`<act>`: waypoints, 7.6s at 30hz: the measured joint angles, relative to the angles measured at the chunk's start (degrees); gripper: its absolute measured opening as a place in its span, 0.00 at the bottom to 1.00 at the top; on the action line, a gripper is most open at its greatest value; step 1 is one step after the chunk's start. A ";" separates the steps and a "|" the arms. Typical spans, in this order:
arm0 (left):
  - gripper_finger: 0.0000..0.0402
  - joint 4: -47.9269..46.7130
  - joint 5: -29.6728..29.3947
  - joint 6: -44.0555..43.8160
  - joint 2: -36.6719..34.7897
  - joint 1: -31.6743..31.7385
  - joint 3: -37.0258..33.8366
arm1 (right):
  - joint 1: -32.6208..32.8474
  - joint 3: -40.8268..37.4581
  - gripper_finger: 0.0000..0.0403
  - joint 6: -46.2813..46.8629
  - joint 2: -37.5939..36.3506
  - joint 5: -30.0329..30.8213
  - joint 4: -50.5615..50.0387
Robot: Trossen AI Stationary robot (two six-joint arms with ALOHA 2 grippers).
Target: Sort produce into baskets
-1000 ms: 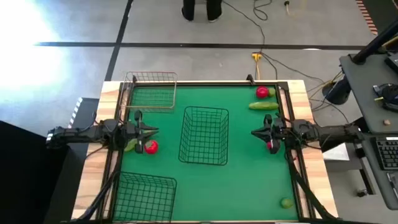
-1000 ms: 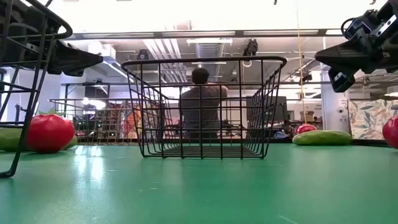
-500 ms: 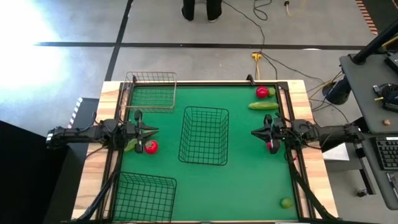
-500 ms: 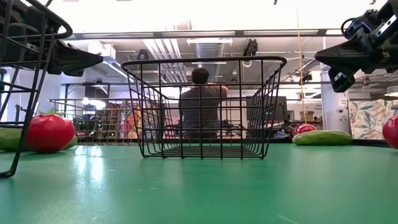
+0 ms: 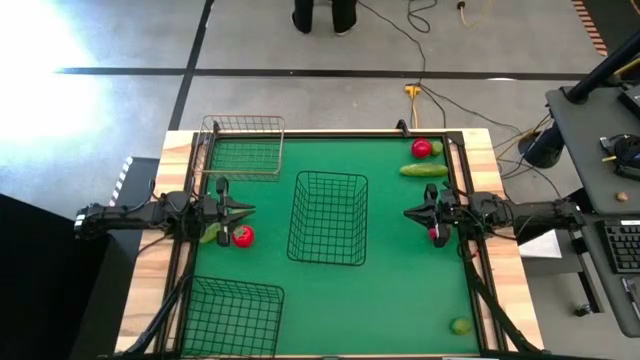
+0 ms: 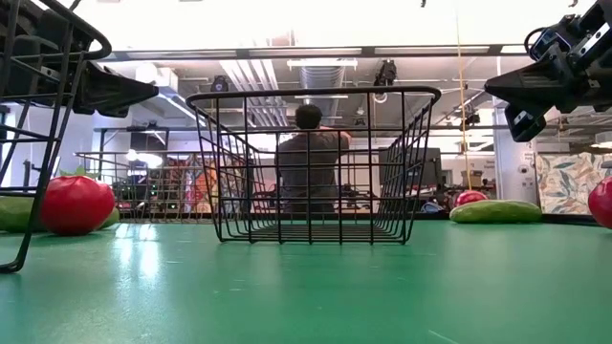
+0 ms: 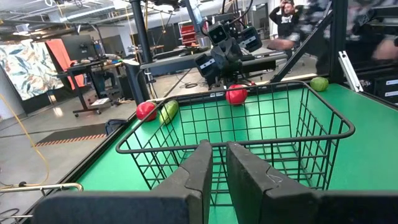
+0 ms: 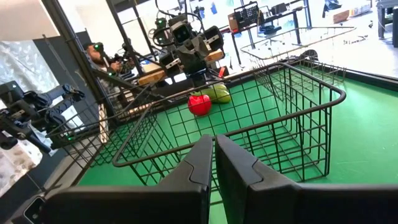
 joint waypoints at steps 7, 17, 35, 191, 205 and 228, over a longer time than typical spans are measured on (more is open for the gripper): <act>0.08 0.00 -0.01 0.00 0.00 -0.01 0.00 | -0.01 0.00 0.03 0.00 -0.01 -0.01 0.00; 0.08 0.00 0.01 0.01 0.01 0.00 0.00 | 0.01 0.00 0.03 0.00 -0.01 -0.01 0.00; 0.08 0.00 -0.02 0.00 0.00 0.00 0.00 | 0.01 0.01 0.03 0.00 0.03 -0.01 0.01; 0.08 0.00 -0.01 0.01 0.02 0.01 0.00 | 0.01 66.51 0.69 29.62 71.17 2.75 -80.41; 0.08 0.00 0.01 0.00 0.00 -0.01 0.02 | 2.24 101.08 0.69 7.47 93.19 13.39 -62.23; 0.08 0.00 0.01 0.00 0.00 0.01 0.00 | -3.72 107.93 0.74 -10.12 121.81 0.86 -63.02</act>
